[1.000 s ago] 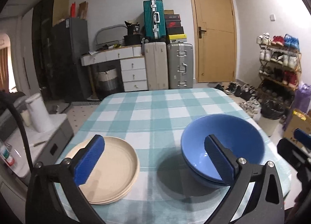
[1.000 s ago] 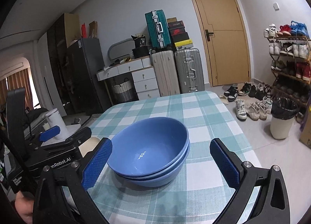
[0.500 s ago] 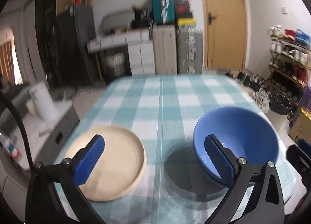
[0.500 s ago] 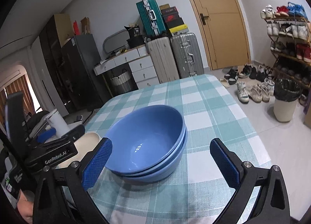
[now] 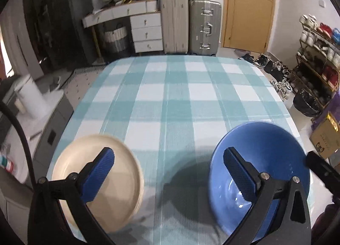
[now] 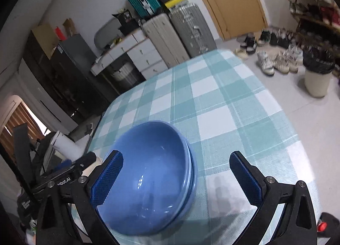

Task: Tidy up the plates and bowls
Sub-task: 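Grasp the rim of the three-bowl stack with both grippers, then lift the bowl stack and carry it toward the cream plate stack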

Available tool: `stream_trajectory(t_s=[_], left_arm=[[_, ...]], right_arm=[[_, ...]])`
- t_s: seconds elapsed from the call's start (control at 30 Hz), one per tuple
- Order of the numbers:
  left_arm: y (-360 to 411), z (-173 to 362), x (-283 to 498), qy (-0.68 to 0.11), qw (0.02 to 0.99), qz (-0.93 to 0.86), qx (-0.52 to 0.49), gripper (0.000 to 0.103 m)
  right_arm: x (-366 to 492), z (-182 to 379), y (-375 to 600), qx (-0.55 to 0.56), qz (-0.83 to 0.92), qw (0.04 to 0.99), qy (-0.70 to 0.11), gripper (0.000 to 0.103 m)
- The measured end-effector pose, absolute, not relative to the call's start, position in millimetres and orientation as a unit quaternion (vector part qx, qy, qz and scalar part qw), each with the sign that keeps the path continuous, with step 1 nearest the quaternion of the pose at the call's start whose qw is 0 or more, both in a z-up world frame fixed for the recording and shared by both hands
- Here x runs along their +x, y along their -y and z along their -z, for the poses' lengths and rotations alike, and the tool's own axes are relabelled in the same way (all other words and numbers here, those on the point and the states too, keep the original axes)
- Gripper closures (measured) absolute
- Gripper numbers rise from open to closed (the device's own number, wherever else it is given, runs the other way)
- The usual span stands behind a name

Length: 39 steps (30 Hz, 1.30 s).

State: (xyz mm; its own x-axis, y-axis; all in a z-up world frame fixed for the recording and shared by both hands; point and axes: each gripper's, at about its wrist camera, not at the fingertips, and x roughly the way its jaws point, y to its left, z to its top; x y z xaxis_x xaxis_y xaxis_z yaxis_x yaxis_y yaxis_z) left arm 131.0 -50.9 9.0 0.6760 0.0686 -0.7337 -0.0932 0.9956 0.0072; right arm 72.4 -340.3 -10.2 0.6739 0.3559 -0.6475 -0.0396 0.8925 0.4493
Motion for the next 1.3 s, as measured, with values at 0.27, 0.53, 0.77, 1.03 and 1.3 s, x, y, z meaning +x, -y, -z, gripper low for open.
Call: stream_trajectory(t_s=[0.27, 0.53, 0.77, 1.03, 1.3], left_arm=[[55.3, 16.8, 156.7, -0.469, 0.883, -0.015, -0.020, 0.000], [56.0, 36.4, 162.5, -0.523, 0.852, -0.003, -0.042, 0.002], [62.3, 47.8, 170.2, -0.548, 0.830, 0.044, -0.093, 0.010], [65.8, 75.1, 176.7, -0.603, 0.784, 0.087, -0.120, 0.058], [63.0, 73.6, 174.1, -0.593, 0.784, 0.105, -0.152, 0.077]], right_arm=[[110.5, 43.7, 347.2, 0.235, -0.123, 0.833, -0.486, 0.019], [118.3, 81.3, 347.2, 0.276, -0.125, 0.777, -0.552, 0.038], [121.8, 84.8, 343.1, 0.284, -0.125, 0.769, -0.559, 0.066], [124.7, 83.5, 332.9, 0.256, -0.116, 0.768, -0.575, 0.074], [125.4, 88.8, 330.4, 0.259, -0.106, 0.765, -0.581, 0.078]])
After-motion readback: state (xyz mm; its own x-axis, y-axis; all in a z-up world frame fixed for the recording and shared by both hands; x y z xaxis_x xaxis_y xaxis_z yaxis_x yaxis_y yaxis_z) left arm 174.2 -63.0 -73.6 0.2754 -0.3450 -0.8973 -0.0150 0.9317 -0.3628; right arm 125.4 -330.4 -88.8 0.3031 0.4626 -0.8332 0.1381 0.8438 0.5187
